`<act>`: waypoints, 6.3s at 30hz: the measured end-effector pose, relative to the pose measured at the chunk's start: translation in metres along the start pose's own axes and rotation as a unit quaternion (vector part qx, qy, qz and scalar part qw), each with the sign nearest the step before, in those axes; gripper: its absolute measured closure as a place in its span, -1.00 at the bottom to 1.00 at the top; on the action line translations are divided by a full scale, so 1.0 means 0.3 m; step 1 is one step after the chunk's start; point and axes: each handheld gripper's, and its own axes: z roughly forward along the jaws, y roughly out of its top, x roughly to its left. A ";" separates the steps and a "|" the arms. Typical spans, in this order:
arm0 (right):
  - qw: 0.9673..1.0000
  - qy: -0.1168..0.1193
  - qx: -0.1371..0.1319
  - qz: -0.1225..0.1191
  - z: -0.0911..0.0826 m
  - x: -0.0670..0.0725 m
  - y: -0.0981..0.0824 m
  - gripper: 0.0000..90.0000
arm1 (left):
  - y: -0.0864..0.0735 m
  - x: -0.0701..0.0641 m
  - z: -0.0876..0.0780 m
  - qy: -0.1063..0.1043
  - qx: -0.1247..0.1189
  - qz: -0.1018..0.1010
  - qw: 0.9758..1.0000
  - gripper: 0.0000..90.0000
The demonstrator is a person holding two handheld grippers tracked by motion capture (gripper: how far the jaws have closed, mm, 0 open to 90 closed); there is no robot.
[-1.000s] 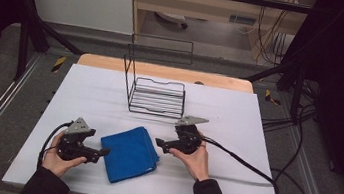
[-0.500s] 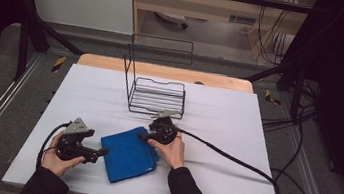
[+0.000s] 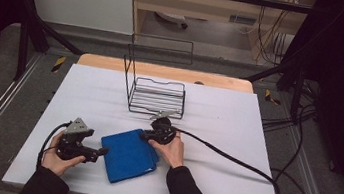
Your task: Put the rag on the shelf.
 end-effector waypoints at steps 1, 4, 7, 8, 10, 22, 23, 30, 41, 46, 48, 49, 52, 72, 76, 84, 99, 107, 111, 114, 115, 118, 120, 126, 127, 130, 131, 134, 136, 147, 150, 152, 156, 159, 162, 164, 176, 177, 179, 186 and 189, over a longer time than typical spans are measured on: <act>1.000 0.003 0.002 0.001 -0.001 0.001 -0.001 0.78 | 0.000 0.000 0.000 0.001 0.000 0.001 1.000 -0.81; 1.000 0.004 0.001 0.008 -0.009 0.005 0.001 0.85 | -0.001 0.001 -0.001 0.000 0.000 0.001 1.000 -0.82; 1.000 -0.001 0.001 0.015 -0.023 0.013 0.003 0.87 | -0.002 0.002 -0.002 0.001 -0.001 0.002 1.000 -0.82; 1.000 -0.005 0.000 0.016 -0.030 0.017 0.003 0.87 | -0.002 0.002 -0.003 0.001 -0.001 0.002 1.000 -0.82; 1.000 -0.013 -0.003 0.017 -0.043 0.024 0.002 0.87 | -0.002 0.003 -0.004 0.002 -0.001 0.001 1.000 -0.83; 0.995 -0.068 -0.032 0.070 -0.152 0.032 -0.051 0.87 | -0.001 -0.001 -0.002 0.003 -0.002 0.002 1.000 -0.83; 0.994 -0.074 -0.035 0.072 -0.162 0.030 -0.056 0.87 | -0.001 -0.001 -0.001 0.003 -0.002 0.003 1.000 -0.83; 0.988 -0.109 -0.050 0.093 -0.229 -0.007 -0.096 0.87 | -0.001 -0.003 0.000 0.001 0.000 0.006 1.000 -0.83; 0.988 -0.122 -0.048 0.077 -0.215 -0.061 -0.139 0.66 | -0.001 -0.009 0.006 -0.001 0.004 0.008 1.000 -0.87; 0.990 -0.116 -0.070 0.045 -0.240 -0.077 -0.143 0.22 | 0.007 -0.013 0.009 -0.003 0.004 0.004 1.000 -0.90; 0.990 -0.112 -0.077 0.039 -0.265 -0.083 -0.141 0.03 | 0.016 -0.015 0.011 -0.004 0.005 0.006 1.000 -0.90; 0.990 -0.113 -0.082 0.032 -0.278 -0.086 -0.142 -0.10 | 0.021 -0.017 0.013 -0.003 0.004 0.005 1.000 -0.89; 0.990 -0.115 -0.082 0.021 -0.317 -0.097 -0.149 -0.37 | 0.039 -0.021 0.021 0.000 0.008 0.006 1.000 -0.88; 0.990 -0.102 -0.092 0.027 -0.475 -0.145 -0.276 -0.89 | 0.226 -0.076 0.235 0.032 0.034 -0.004 0.999 -0.65; 0.990 -0.102 -0.093 0.028 -0.478 -0.146 -0.280 -0.89 | 0.233 -0.076 0.281 0.052 0.040 -0.008 0.998 -0.49; 0.991 -0.101 -0.087 0.028 -0.471 -0.145 -0.282 -0.88 | 0.221 -0.060 0.330 0.058 0.060 -0.015 0.996 -0.13; 0.992 -0.092 -0.082 0.033 -0.457 -0.145 -0.283 -0.86 | 0.210 -0.065 0.359 0.032 0.065 -0.032 0.997 0.51; 0.992 -0.086 -0.084 0.035 -0.457 -0.148 -0.280 -0.84 | 0.210 -0.074 0.359 0.028 0.068 -0.039 0.997 0.73; 0.991 -0.083 -0.094 0.042 -0.460 -0.148 -0.275 -0.83 | 0.209 -0.076 0.356 0.030 0.069 -0.036 0.997 0.85; 0.990 -0.090 -0.101 0.041 -0.458 -0.146 -0.270 -0.81 | 0.206 -0.079 0.356 0.032 0.067 -0.034 0.997 0.88; 0.989 -0.093 -0.106 0.041 -0.455 -0.145 -0.266 -0.80 | 0.204 -0.081 0.357 0.033 0.065 -0.033 0.997 0.88; 0.988 -0.095 -0.115 0.044 -0.445 -0.138 -0.245 -0.81 | 0.201 -0.084 0.359 0.037 0.063 -0.026 0.997 0.89; 0.987 -0.101 -0.113 0.049 -0.434 -0.131 -0.227 -0.85 | 0.200 -0.085 0.360 0.036 0.062 -0.022 0.997 0.88; 0.989 -0.104 -0.097 0.045 -0.375 -0.112 -0.177 -0.77 | 0.197 -0.079 0.361 0.030 0.060 -0.024 0.997 0.87; 0.989 -0.105 -0.094 0.045 -0.363 -0.111 -0.168 -0.70 | 0.196 -0.079 0.361 0.031 0.059 -0.023 0.998 0.87; 0.989 -0.103 -0.092 0.045 -0.325 -0.114 -0.147 -0.43 | 0.195 -0.080 0.360 0.031 0.059 -0.018 0.998 0.87; 0.990 -0.099 -0.088 0.051 -0.312 -0.115 -0.140 -0.37 | 0.194 -0.079 0.361 0.030 0.058 -0.019 0.998 0.87; 0.991 -0.104 -0.071 0.051 -0.270 -0.119 -0.127 -0.20 | 0.193 -0.076 0.361 0.026 0.056 -0.020 0.998 0.87; 0.992 -0.099 -0.063 0.055 -0.247 -0.118 -0.124 -0.05 | 0.193 -0.074 0.360 0.024 0.056 -0.021 0.998 0.87; 0.994 -0.095 -0.035 0.051 -0.200 -0.111 -0.130 0.40 | 0.189 -0.069 0.359 0.018 0.052 -0.023 0.998 0.87; 0.994 -0.091 -0.034 0.057 -0.197 -0.110 -0.131 0.51 | 0.188 -0.067 0.359 0.017 0.051 -0.024 0.998 0.87; 0.994 -0.089 -0.035 0.061 -0.194 -0.109 -0.132 0.59 | 0.187 -0.065 0.359 0.016 0.049 -0.024 0.998 0.87; 0.994 -0.079 -0.032 0.074 -0.192 -0.110 -0.131 0.73 | 0.187 -0.065 0.359 0.015 0.049 -0.021 0.998 0.87; 0.994 -0.077 -0.030 0.075 -0.191 -0.112 -0.131 0.77 | 0.185 -0.064 0.358 0.014 0.048 -0.018 0.999 0.87; 0.994 -0.074 -0.028 0.081 -0.191 -0.112 -0.131 0.82 | 0.183 -0.061 0.358 0.011 0.044 -0.021 0.999 0.87; 0.993 -0.074 -0.030 0.084 -0.191 -0.111 -0.132 0.85 | 0.182 -0.059 0.358 0.008 0.043 -0.025 0.999 0.87; 0.993 -0.070 -0.043 0.087 -0.207 -0.105 -0.126 0.88 | 0.187 -0.051 0.342 -0.003 0.045 -0.038 0.998 0.92; 0.993 -0.070 -0.046 0.085 -0.210 -0.104 -0.125 0.88 | 0.188 -0.052 0.339 -0.002 0.044 -0.036 0.998 0.92; 0.993 -0.067 -0.051 0.087 -0.216 -0.100 -0.122 0.88 | 0.190 -0.053 0.332 -0.001 0.041 -0.036 0.999 0.92; 0.992 -0.063 -0.067 0.081 -0.229 -0.090 -0.120 0.88 | 0.200 -0.052 0.296 -0.005 0.022 -0.037 0.999 0.92; 0.992 -0.059 -0.074 0.079 -0.237 -0.082 -0.119 0.88 | 0.203 -0.052 0.279 -0.008 0.016 -0.035 0.999 0.92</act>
